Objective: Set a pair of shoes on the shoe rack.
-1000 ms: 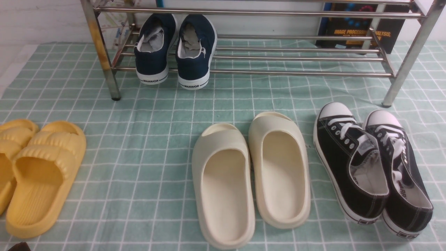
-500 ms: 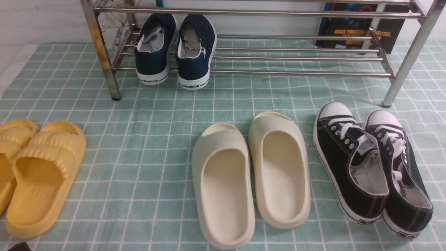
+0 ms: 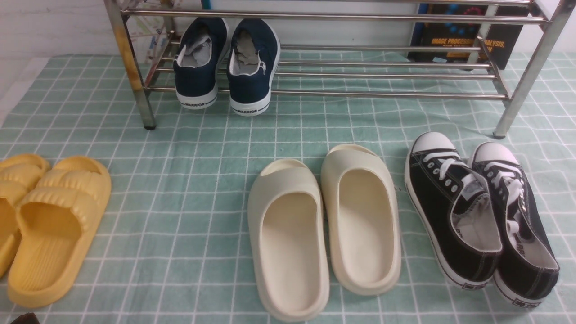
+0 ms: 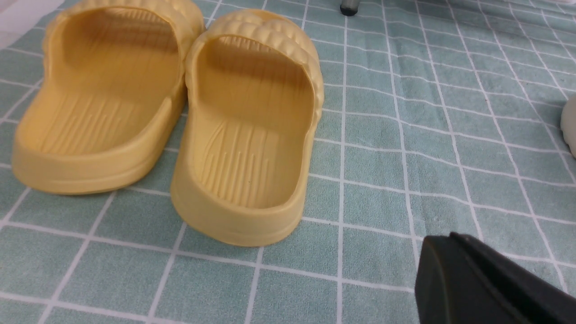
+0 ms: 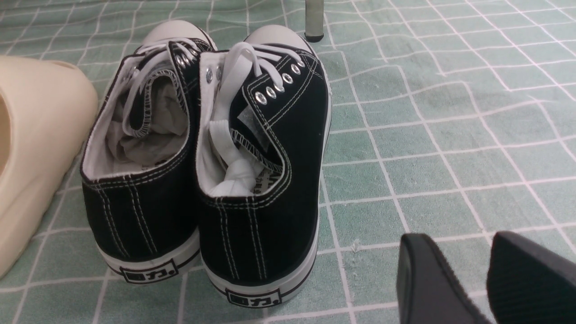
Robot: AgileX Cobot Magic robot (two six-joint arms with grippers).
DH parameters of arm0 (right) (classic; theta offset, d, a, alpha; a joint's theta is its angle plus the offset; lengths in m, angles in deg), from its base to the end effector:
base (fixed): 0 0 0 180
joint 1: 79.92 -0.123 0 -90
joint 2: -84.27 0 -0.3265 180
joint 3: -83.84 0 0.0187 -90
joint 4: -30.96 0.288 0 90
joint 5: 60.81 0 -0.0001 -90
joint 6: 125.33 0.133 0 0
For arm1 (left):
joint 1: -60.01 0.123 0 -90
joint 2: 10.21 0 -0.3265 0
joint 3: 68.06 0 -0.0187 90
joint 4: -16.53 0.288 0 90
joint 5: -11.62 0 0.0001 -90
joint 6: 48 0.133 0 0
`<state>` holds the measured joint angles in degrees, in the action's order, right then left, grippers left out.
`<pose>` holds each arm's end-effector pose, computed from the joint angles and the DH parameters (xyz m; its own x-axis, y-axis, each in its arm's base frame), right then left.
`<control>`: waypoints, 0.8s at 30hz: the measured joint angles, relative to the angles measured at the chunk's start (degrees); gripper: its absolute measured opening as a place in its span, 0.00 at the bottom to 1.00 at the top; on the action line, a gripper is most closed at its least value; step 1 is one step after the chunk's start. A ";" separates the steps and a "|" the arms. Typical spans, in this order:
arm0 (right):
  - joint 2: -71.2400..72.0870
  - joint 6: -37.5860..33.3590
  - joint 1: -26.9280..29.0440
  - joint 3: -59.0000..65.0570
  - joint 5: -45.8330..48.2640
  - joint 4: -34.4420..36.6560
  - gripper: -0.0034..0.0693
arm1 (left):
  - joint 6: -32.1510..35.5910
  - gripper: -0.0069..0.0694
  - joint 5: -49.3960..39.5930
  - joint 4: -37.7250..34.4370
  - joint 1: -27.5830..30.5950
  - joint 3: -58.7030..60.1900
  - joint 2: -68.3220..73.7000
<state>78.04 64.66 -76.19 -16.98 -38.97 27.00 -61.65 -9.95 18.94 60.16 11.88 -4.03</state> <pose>0.0876 -0.0091 0.1607 -0.2835 0.1286 -0.9503 0.1214 0.9878 0.0975 0.0881 0.0023 0.1558 -0.2941 -0.1986 -0.9349 -0.0771 0.9799 -0.1839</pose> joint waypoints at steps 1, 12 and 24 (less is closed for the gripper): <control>0.00 0.00 0.00 0.00 0.00 0.00 0.39 | 0.00 0.08 0.00 0.00 0.00 0.00 0.00; 0.00 0.00 0.00 0.00 0.00 0.00 0.39 | 0.00 0.08 -0.02 -0.40 0.00 0.00 0.00; 0.00 0.00 0.00 0.00 0.00 0.00 0.39 | -0.05 0.09 -0.14 -0.45 0.00 0.00 0.00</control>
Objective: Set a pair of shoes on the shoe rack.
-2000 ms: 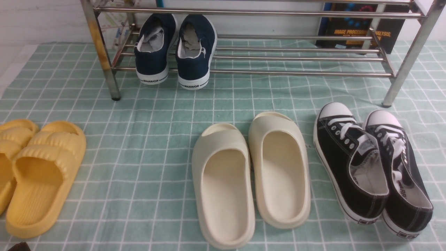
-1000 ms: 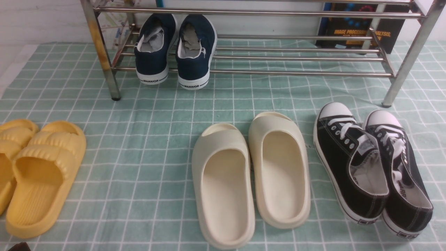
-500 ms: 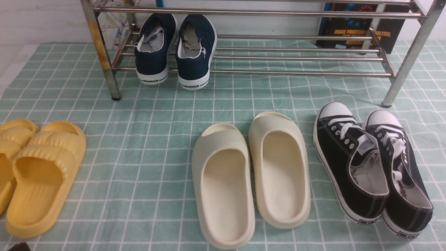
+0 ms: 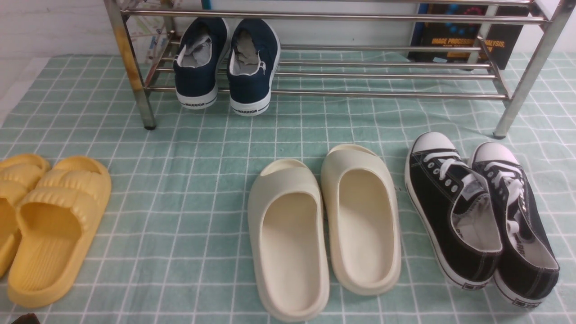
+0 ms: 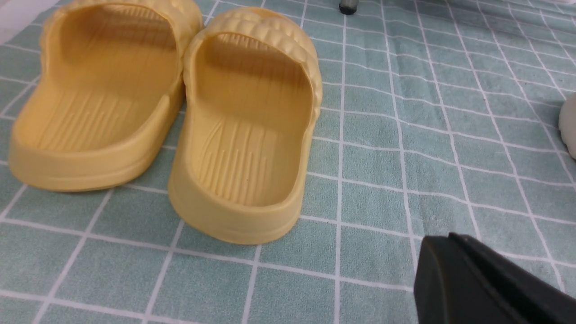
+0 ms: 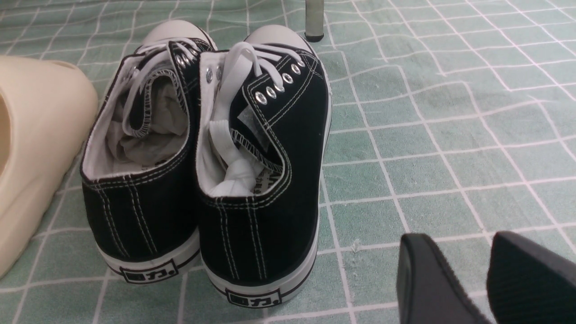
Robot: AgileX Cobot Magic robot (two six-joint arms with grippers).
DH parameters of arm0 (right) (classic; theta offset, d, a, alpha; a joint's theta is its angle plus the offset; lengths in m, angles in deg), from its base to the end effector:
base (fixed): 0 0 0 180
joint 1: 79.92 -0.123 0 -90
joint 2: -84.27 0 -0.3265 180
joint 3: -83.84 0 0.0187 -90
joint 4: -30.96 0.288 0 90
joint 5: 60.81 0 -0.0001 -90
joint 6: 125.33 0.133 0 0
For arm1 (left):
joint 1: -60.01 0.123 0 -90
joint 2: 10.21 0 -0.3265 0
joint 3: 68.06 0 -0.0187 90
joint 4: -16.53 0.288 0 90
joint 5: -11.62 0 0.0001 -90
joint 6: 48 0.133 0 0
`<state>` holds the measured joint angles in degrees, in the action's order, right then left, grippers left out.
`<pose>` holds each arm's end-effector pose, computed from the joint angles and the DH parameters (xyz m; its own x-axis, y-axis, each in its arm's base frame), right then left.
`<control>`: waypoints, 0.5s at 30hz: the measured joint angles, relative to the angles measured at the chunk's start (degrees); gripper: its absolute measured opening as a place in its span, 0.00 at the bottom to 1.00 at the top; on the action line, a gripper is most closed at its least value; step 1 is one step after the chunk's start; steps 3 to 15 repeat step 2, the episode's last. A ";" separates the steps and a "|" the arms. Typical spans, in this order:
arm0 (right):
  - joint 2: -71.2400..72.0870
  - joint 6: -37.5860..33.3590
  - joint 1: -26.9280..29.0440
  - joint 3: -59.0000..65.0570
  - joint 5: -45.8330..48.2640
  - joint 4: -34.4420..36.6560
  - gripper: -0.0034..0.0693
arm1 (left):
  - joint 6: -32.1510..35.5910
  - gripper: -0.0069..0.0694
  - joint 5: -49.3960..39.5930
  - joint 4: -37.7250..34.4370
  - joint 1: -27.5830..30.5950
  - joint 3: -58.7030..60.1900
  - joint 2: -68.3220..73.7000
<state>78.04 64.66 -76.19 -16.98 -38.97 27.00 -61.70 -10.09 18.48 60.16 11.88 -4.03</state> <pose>0.0876 -0.0091 0.1607 -0.2835 0.1286 -0.9503 0.1214 0.9878 0.0975 0.0880 0.0019 0.1555 -0.2964 -0.2068 -0.9324 -0.0773 0.9783 -0.1924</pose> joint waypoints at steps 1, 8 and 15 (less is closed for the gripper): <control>0.00 0.00 0.00 0.00 0.00 0.00 0.39 | 0.00 0.09 -0.02 -0.02 0.00 0.00 0.00; 0.00 0.00 0.00 0.00 0.00 0.00 0.39 | 0.00 0.09 -0.02 -0.02 0.00 0.00 0.00; 0.00 0.00 0.00 0.00 0.00 0.00 0.39 | 0.00 0.09 -0.02 -0.02 0.00 0.00 0.00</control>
